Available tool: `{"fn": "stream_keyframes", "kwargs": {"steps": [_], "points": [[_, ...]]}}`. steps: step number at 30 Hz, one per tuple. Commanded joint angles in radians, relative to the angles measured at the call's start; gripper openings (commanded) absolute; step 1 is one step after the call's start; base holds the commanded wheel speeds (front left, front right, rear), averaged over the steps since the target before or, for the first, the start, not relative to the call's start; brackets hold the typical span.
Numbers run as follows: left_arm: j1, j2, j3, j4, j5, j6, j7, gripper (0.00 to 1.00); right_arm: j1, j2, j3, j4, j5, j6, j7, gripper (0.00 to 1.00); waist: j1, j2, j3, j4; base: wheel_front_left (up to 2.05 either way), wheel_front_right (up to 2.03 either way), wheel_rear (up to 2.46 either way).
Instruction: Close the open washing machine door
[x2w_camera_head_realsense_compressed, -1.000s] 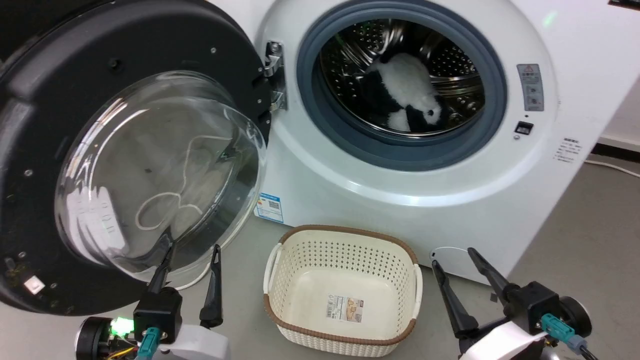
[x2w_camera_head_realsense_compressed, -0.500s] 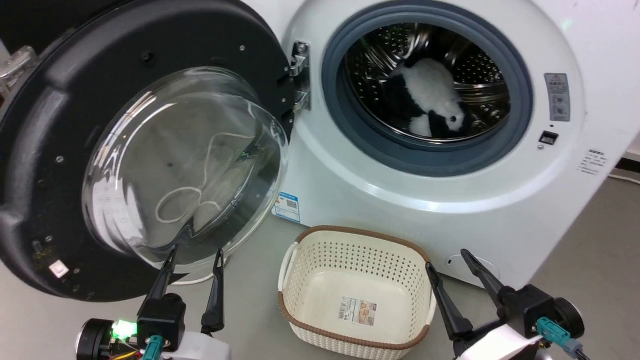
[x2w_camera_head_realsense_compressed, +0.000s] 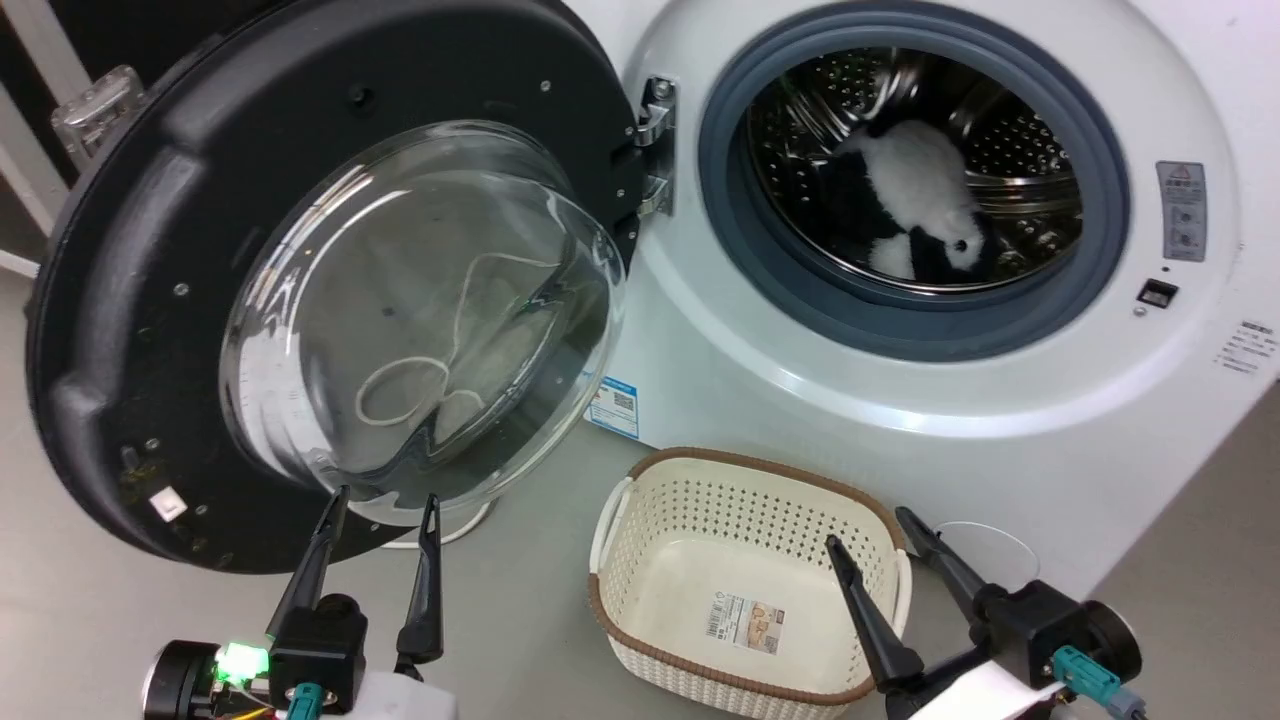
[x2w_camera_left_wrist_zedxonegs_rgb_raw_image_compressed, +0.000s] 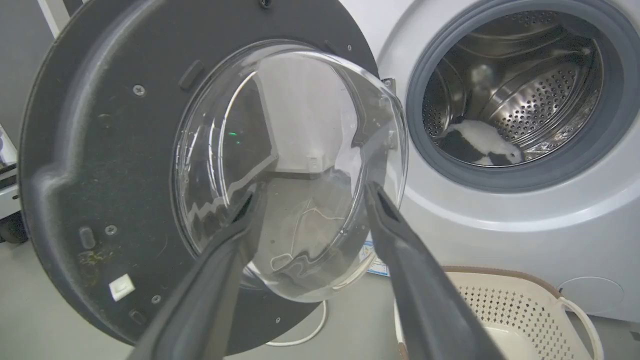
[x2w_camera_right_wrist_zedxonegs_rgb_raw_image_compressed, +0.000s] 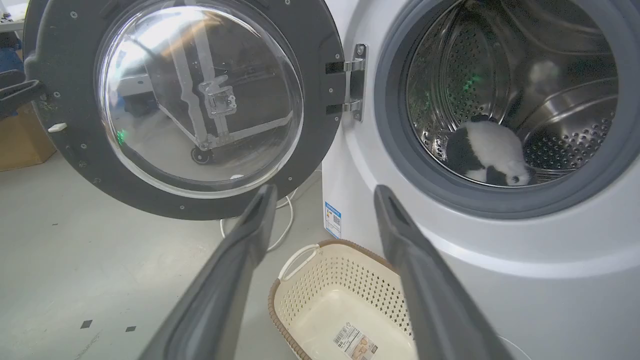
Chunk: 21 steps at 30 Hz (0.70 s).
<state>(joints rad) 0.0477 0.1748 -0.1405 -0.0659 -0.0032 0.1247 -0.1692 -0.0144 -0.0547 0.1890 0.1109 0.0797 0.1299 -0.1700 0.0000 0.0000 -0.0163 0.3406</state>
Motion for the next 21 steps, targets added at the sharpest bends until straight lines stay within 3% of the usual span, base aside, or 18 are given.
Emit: {"fn": "stream_keyframes", "kwargs": {"steps": [1, 7, 8, 9, 10, 15, 21], "points": [[0.015, 0.008, -0.003, -0.006, -0.006, 0.008, -0.009, 1.0, -0.008, 0.001, 0.007, 0.005, 0.006, 0.001, -0.008, 1.0, 0.0, 0.0, 0.0, 0.005, 0.0, 0.0, 0.0], [0.018, 0.015, -0.008, -0.012, -0.013, 0.019, -0.021, 1.0, -0.009, 0.002, 0.023, 0.017, 0.013, 0.001, -0.021, 1.0, 0.0, 0.0, -0.004, 0.028, 0.0, 0.0, 0.0], [0.019, 0.014, -0.008, -0.012, -0.017, 0.02, -0.023, 0.87, -0.009, 0.002, 0.025, 0.019, 0.014, 0.001, -0.023, 1.0, 0.0, 0.0, -0.005, 0.031, 0.0, 0.0, 0.0], [0.02, 0.016, -0.009, -0.013, -0.019, 0.02, -0.025, 0.32, -0.01, 0.002, 0.026, 0.021, 0.015, 0.001, -0.025, 1.0, 0.0, 0.0, -0.006, 0.035, 0.0, 0.0, 0.0], [0.019, 0.018, -0.01, -0.016, -0.02, 0.019, -0.027, 0.0, -0.01, 0.002, 0.027, 0.022, 0.015, 0.001, -0.027, 1.0, 0.0, 0.0, -0.007, 0.038, 0.0, 0.0, 0.0], [-0.008, 0.015, 0.061, -0.141, -0.059, 0.044, -0.042, 0.0, 0.008, 0.003, 0.009, 0.016, 0.014, 0.001, -0.041, 1.0, 0.0, 0.0, -0.008, 0.068, 0.0, 0.0, 0.0], [-0.087, 0.059, 0.177, -0.216, -0.131, 0.003, -0.055, 0.0, 0.039, 0.004, -0.014, -0.002, 0.006, 0.001, -0.054, 1.0, 0.0, 0.0, 0.017, 0.09, 0.0, 0.0, 0.0]]}}
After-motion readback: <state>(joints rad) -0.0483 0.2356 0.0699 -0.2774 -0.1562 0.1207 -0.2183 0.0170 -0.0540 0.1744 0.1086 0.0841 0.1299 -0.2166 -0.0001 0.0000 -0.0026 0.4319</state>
